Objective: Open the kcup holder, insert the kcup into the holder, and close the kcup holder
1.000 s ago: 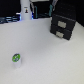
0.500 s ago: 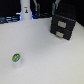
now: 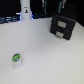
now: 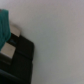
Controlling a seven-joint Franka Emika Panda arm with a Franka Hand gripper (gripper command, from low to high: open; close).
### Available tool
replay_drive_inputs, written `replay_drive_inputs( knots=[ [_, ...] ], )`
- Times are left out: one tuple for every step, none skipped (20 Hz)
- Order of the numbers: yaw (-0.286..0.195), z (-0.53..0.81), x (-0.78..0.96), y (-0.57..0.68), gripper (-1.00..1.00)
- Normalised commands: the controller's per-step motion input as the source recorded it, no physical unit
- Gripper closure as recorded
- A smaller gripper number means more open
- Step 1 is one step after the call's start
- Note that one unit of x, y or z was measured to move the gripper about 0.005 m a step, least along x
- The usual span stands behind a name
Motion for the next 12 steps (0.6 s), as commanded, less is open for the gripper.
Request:
replay_drive_inputs(
  knots=[
    [-0.173,-0.08,-0.35,0.70,-1.00],
    [-0.171,-0.11,-0.34,0.71,-1.00],
    [-0.173,-0.12,-0.32,0.71,-1.00],
    [-0.173,-0.13,-0.33,0.71,-1.00],
    [-0.173,-0.15,-0.33,0.71,-1.00],
    [-0.175,-0.17,-0.33,0.71,-1.00],
    [-0.177,-0.20,-0.32,0.70,-1.00],
    [-0.179,-0.23,-0.33,0.69,-1.00],
    [-0.181,-0.25,-0.33,0.67,-1.00],
    [-0.191,-0.30,-0.33,0.66,-1.00],
    [-0.189,-0.33,-0.33,0.64,-1.00],
    [-0.189,-0.33,-0.34,0.62,-1.00]
  ],
)
